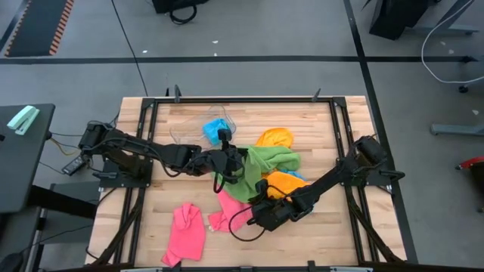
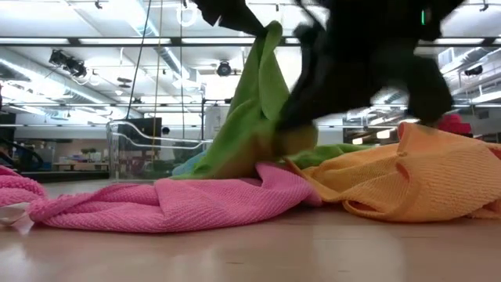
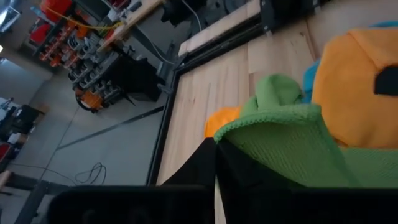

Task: Fold microfiber towels
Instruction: Fold the left green microfiber towel

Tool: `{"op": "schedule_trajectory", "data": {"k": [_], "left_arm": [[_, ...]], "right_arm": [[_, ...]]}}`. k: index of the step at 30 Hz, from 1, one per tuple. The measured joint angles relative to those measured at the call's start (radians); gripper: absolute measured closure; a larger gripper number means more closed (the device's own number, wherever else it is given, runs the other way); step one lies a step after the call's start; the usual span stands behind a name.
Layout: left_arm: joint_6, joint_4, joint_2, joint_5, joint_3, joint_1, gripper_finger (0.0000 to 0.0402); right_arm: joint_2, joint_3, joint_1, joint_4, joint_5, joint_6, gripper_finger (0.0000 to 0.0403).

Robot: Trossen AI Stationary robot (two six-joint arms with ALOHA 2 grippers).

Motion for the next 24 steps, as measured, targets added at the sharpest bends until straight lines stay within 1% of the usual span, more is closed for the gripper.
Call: {"op": "schedule_trajectory", "data": {"k": [3,6,8,10,13,16,19,21,24], "left_arm": [[0.003,0.046,-0.005,0.002,0.0,-0.019,0.038],[0.003,0.034,-0.002,0.019,0.0,-0.04,0.0386],[-0.023,0.013,0.003,0.031,0.0,-0.052,0.0391],[-0.084,-0.013,0.014,0.035,0.0,-0.062,0.0393],[-0.165,-0.033,0.037,0.092,0.0,-0.071,0.0388],[-0.219,-0.021,0.082,0.146,0.0,-0.084,0.0379],[-0.248,-0.012,0.115,0.193,0.0,-0.106,0.0382],[-0.25,-0.005,0.117,0.218,0.0,-0.128,0.0389],[-0.261,-0.018,0.111,0.223,0.026,-0.167,0.0395]], "right_arm": [[-0.097,0.0,0.005,-0.004,0.0,0.077,0.0366],[-0.202,0.0,0.003,-0.056,-0.003,0.223,0.0366],[-0.26,0.0,0.0,-0.107,-0.003,0.324,0.0366],[-0.295,0.0,0.0,-0.151,-0.005,0.414,0.0366],[-0.308,0.0,0.001,-0.183,-0.05,0.499,0.0366],[-0.299,0.0,0.003,-0.195,-0.122,0.553,0.0366],[-0.291,-0.001,0.01,-0.191,-0.203,0.595,0.0366],[-0.293,-0.001,0.024,-0.156,-0.222,0.6,0.0366],[-0.306,-0.001,0.054,-0.094,-0.225,0.575,0.0366]]}}
